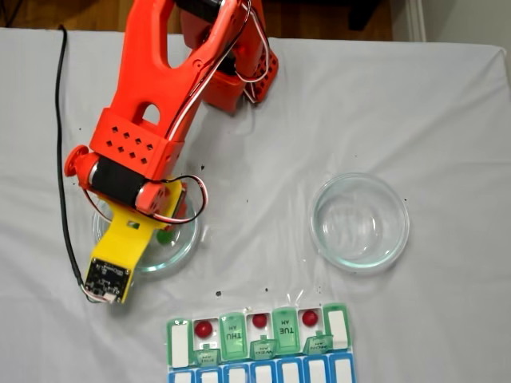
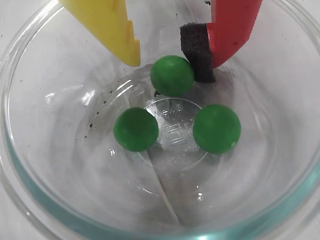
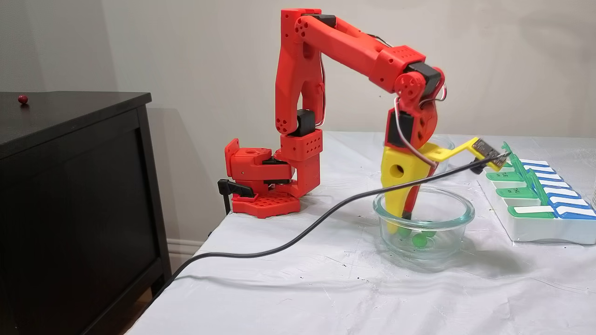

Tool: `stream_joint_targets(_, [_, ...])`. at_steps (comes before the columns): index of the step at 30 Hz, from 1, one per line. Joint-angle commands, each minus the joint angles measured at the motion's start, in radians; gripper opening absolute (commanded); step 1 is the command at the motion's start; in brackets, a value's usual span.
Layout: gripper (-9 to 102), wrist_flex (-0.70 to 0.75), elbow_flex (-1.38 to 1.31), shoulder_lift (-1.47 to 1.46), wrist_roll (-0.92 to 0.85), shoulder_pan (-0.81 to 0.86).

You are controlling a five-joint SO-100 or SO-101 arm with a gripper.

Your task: Sort medicines into box.

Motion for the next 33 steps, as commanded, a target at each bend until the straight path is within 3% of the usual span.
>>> stream_joint_targets(1, [17,-0.021,-0.005,0.069,-0.015,0.005])
stream_joint_targets(33, [18,-0.081,0.012,0.083,0.072,-0.025])
